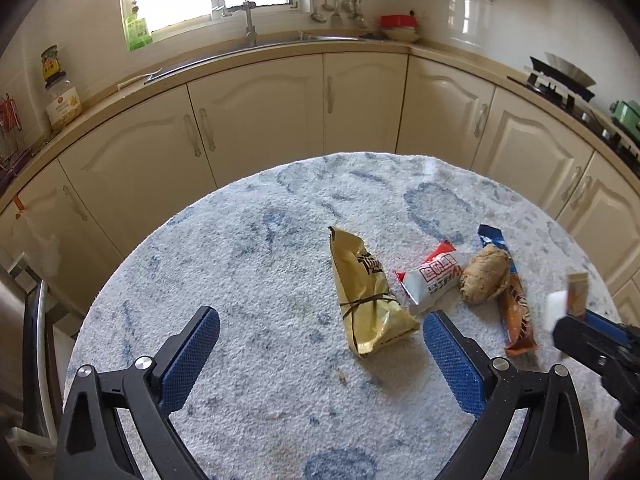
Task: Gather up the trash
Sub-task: 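Grasp the gold wrapper with the left tool while the right grasps the printed packet, then carry the gold wrapper and printed packet from the table to the blue bin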
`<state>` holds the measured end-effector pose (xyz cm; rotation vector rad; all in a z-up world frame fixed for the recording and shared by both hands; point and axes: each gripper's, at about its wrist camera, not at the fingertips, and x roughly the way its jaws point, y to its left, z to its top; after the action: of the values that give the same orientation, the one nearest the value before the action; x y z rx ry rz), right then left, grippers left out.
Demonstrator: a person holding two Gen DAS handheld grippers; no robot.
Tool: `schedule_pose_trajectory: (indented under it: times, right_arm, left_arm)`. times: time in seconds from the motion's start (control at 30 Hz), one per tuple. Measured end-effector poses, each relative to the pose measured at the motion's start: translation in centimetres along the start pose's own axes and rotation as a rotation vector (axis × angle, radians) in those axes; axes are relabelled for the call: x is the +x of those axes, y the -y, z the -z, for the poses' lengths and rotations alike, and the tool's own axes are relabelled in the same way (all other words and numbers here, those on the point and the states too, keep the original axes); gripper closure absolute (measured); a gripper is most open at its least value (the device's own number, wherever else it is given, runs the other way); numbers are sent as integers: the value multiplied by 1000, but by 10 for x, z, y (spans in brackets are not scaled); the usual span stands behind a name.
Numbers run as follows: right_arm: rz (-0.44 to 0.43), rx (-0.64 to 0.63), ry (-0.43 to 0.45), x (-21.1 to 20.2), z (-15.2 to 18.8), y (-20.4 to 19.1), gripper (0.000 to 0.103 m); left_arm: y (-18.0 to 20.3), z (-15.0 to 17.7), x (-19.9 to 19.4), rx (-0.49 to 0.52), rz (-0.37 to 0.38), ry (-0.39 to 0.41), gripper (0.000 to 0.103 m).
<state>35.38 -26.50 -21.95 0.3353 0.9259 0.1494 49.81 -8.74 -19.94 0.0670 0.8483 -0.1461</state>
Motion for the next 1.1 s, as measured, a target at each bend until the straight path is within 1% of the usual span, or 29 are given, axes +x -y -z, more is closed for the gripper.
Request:
schedule_pose_trajectory:
  times: [0.03, 0.07, 0.1, 0.13, 0.17, 0.2, 0.23, 0.27, 0.3, 0.37, 0.4, 0.53, 0.6, 0.67, 0.87, 0.97, 1.1]
  right_arm:
    - [6, 2, 1, -4, 1, 3, 75]
    - [6, 6, 2, -7, 2, 5, 75]
    - [8, 11, 5, -11, 2, 8, 75]
    - [12, 14, 8, -13, 3, 10, 75]
    - [13, 18, 12, -16, 4, 12, 75]
    - [10, 22, 14, -19, 5, 13, 75]
    - [12, 24, 17, -22, 6, 15, 75]
    - [12, 24, 18, -24, 7, 15, 75]
    - [11, 25, 18, -27, 8, 16, 75]
    - [10, 26, 22, -33, 10, 16, 75]
    - [10, 26, 25, -37, 12, 16, 75]
    - [5, 27, 37, -54, 18, 17, 75]
    - [6, 24, 41, -61, 22, 17, 75]
    - [-1, 25, 47, -70, 26, 16, 75]
    - [-5, 20, 76, -101, 39, 12, 75]
    - [-4, 17, 96, -120, 47, 12, 75]
    - [0, 25, 132, -150, 60, 15, 75]
  left_arm:
    - [1, -2, 7, 2, -4, -12, 13]
    - [1, -3, 13, -5, 6, -24, 15]
    - [1, -5, 18, -18, 33, -32, 17]
    - [1, -6, 22, -27, 50, -34, 23]
    - [3, -7, 26, -26, 60, -37, 32]
    - [5, -8, 31, -20, 76, -41, 38]
    - [8, -8, 36, -18, 100, -51, 54]
    - [10, -9, 38, -13, 103, -47, 62]
    - [13, -9, 40, -2, 104, -41, 72]
    - [13, -10, 41, -12, 134, -40, 78]
    - [10, -9, 42, -27, 154, -43, 80]
    - [0, -3, 33, -45, 162, -34, 80]
    - [-1, 3, 21, -35, 149, -22, 80]
    - [-4, 10, 7, -37, 156, -8, 80]
    - [-10, 35, -57, -24, 171, 51, 80]
    - [-4, 48, -96, -14, 189, 85, 80]
    - [11, 64, -151, 24, 218, 143, 80]
